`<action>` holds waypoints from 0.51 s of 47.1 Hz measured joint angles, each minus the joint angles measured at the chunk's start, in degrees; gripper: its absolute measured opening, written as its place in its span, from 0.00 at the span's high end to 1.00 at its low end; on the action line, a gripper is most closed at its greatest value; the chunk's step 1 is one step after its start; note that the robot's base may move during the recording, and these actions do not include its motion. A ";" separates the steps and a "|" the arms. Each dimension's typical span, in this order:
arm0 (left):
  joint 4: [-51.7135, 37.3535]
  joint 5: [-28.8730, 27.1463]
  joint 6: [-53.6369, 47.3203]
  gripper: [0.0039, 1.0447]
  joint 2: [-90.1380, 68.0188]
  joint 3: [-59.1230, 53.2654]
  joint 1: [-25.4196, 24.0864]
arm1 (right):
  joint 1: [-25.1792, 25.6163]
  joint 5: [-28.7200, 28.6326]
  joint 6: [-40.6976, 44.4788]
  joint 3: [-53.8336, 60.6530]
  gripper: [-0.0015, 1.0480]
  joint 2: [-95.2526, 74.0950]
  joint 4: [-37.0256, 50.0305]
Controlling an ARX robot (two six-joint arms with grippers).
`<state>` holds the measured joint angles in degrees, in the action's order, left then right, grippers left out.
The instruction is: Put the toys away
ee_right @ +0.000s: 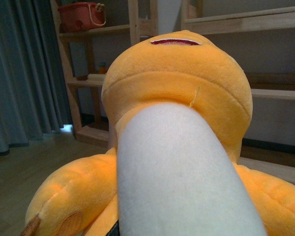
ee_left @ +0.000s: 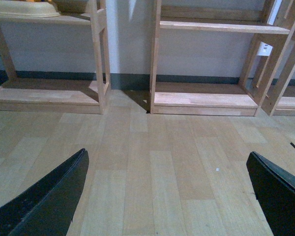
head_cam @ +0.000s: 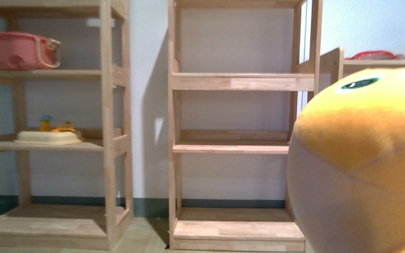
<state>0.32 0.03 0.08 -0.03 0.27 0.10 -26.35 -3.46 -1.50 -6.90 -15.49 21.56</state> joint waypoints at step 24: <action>0.00 0.00 0.00 0.06 0.00 0.00 0.00 | -0.13 -0.09 0.00 0.00 0.90 -0.07 0.00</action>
<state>0.32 0.03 0.08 -0.03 0.27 0.10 -26.48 -3.55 -1.50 -6.90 -15.55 21.56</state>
